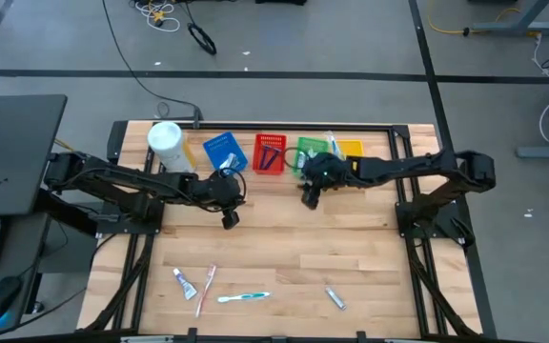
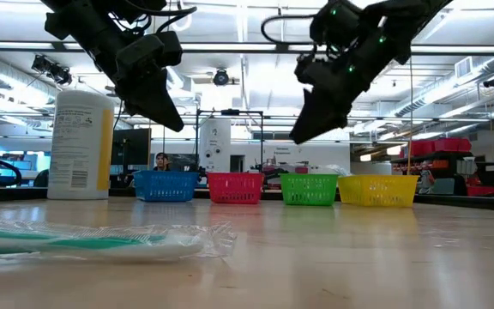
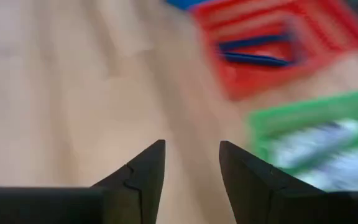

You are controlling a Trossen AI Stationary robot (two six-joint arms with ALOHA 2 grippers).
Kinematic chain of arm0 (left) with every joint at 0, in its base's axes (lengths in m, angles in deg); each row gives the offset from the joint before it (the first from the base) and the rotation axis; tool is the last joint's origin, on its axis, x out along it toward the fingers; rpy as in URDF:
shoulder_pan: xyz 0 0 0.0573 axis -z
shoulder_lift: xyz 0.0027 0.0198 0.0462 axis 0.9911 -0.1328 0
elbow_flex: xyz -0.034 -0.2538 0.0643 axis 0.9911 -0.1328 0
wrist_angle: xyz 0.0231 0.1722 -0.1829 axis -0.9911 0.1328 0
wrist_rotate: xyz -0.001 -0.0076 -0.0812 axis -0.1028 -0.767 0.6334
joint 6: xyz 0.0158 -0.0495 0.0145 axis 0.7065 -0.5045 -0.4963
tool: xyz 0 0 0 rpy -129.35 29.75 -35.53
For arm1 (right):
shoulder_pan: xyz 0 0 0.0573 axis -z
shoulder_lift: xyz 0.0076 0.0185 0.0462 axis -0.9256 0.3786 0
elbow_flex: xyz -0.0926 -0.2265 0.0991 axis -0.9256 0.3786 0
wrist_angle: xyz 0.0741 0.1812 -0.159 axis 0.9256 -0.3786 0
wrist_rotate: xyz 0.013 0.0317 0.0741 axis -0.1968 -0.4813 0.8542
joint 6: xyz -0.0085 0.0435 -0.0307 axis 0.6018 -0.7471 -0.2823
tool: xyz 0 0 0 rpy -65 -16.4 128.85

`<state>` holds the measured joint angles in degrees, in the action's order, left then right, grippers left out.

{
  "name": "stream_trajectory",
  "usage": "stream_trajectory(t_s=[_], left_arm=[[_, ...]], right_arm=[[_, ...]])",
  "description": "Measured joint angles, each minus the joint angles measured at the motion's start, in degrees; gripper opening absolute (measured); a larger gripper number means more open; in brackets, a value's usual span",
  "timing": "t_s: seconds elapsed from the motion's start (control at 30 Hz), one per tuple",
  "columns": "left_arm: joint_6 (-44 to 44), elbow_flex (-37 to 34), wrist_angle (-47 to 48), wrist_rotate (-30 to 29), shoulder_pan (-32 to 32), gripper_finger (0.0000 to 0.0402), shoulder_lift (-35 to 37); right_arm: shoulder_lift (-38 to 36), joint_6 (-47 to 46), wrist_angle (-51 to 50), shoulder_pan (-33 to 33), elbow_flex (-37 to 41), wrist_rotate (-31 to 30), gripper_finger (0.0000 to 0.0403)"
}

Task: Pick & Place Travel size toiletries
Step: Put the orange toothbrush into the yellow basket

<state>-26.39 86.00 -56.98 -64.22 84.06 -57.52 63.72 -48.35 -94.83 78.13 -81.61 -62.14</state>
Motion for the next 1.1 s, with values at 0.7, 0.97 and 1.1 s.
stream_trajectory(t_s=[0.7, 0.97, 1.1], left_arm=[[-19.65, 0.0, -2.01, 0.68, 20.87, 0.0071, 0.0], [-42.99, 0.04, 4.55, 0.87, 31.28, 0.0086, -3.98], [-49.5, 0.0, 6.99, 3.84, 35.27, 0.0117, -8.83]], right_arm=[[0.0, -8.75, 4.14, -23.07, 0.0, 3.62, 0.016], [0.0, -8.7, 6.89, -30.2, 0.0, -4.23, 0.016], [0.0, -8.69, 7.31, -32.02, 0.0, -6.66, 0.016]])
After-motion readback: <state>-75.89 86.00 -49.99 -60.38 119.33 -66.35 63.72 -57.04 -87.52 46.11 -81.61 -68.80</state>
